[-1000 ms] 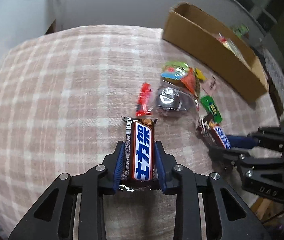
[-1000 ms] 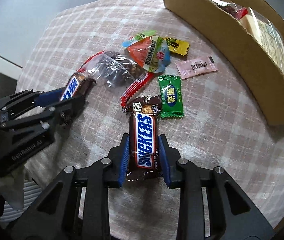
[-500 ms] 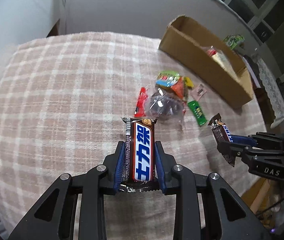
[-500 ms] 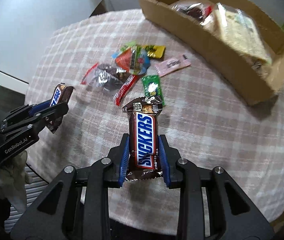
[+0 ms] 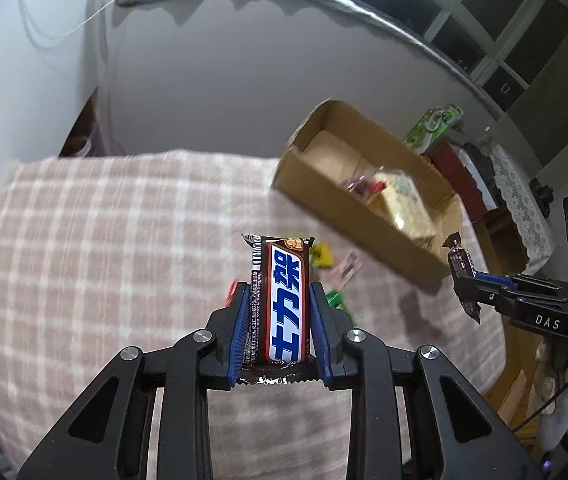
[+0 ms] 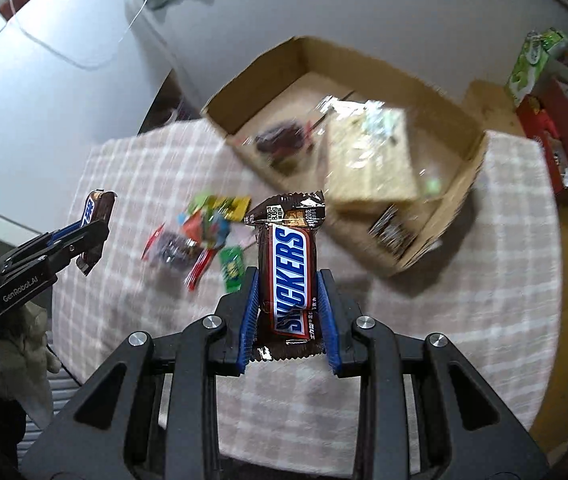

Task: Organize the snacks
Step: 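Carry both Snickers bars over the box and open both grippers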

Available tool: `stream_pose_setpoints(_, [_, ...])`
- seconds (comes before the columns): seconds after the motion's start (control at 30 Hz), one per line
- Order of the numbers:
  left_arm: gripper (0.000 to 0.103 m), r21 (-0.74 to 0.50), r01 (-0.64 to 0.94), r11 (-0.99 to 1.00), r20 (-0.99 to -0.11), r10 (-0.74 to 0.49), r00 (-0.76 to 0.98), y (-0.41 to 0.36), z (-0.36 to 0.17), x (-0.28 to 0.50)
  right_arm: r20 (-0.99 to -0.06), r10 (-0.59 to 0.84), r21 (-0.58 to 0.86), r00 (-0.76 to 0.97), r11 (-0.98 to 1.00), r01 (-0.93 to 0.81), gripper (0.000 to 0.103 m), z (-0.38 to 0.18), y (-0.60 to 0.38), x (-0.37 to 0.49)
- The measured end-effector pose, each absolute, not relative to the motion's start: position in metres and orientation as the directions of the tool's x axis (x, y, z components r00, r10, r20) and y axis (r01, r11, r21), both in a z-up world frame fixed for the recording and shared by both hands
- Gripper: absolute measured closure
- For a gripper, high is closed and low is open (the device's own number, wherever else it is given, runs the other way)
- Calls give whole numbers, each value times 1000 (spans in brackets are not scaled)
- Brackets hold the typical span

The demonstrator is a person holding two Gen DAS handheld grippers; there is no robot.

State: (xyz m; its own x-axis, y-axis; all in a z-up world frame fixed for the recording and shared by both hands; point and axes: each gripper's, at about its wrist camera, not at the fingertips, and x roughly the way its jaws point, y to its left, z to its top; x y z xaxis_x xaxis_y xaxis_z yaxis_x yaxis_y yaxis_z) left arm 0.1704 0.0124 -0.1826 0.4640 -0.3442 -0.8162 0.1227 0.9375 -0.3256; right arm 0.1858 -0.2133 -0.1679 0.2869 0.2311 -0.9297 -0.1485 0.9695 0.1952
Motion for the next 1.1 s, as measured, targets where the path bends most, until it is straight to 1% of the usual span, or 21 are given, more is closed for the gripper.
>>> stream_pose_setpoints(0.27, [76,-327,182,927,-800,-375,469,-14,-168,220,-926,175,142,335,983,-119,73,-153,-238,218])
stream_pose_setpoints(0.5, [76,-302,231,925,-798,-378,470,-39,-161,264,-923,128,97,364,990,-104,73,-151,-251,243])
stream_pose_setpoints(0.67, [76,-277,260,925,-801,-371,470,-59,-159,287,-925,117,91,362,992,-88,73,-154,-259,260])
stream_pose_setpoints(1.1, [76,-259,301,918,-816,-375,440,-94,-165,309,-940,106,86,326,993,-75,73,-178,-262,280])
